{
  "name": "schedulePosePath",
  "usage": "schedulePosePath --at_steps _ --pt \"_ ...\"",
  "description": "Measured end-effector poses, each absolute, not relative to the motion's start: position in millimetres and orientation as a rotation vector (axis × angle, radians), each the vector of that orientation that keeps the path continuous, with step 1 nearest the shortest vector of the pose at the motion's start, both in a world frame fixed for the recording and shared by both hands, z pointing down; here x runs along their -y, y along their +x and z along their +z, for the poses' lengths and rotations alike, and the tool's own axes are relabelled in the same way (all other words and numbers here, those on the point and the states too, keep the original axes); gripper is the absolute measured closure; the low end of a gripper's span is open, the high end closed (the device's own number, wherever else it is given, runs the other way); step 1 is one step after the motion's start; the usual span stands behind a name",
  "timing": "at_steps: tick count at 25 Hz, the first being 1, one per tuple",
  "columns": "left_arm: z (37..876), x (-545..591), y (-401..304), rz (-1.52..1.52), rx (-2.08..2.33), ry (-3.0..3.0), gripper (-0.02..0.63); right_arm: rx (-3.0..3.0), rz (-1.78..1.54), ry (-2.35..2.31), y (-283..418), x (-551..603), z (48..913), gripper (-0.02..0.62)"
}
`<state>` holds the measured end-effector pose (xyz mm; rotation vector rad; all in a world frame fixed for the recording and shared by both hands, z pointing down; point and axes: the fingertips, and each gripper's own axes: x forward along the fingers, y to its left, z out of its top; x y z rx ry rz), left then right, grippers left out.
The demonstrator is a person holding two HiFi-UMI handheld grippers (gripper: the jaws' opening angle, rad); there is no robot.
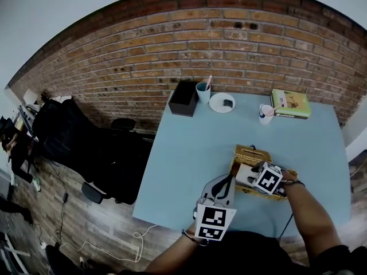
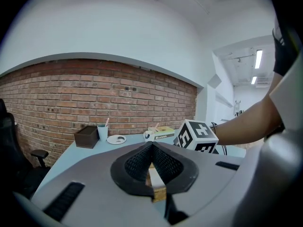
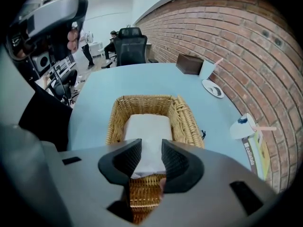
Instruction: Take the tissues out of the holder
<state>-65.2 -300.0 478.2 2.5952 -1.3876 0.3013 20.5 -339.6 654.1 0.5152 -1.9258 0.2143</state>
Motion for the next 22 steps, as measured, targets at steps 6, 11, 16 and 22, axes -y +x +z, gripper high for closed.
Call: schedulePosePath --at_steps 6,11,16,22 --pt "473.0 300.0 -76.5 0.29 1.454 2.57 0.611 1.855 0.224 0.507 22.8 336.8 662.6 0.483" --pt "472.6 300.0 -87.7 0.25 1.48 2.51 0.611 1.788 0.19 0.496 22.5 337.8 664.4 0.508" --pt "475.2 299.3 -87.8 0.254 1.467 2.501 0.611 1.801 0.117 0.557 22.0 336.7 663.0 0.568" --pt "476.4 297.3 -74.7 0.264 1.427 2.532 0.611 1.861 0.11 0.652 25.2 331.6 654.8 0.591"
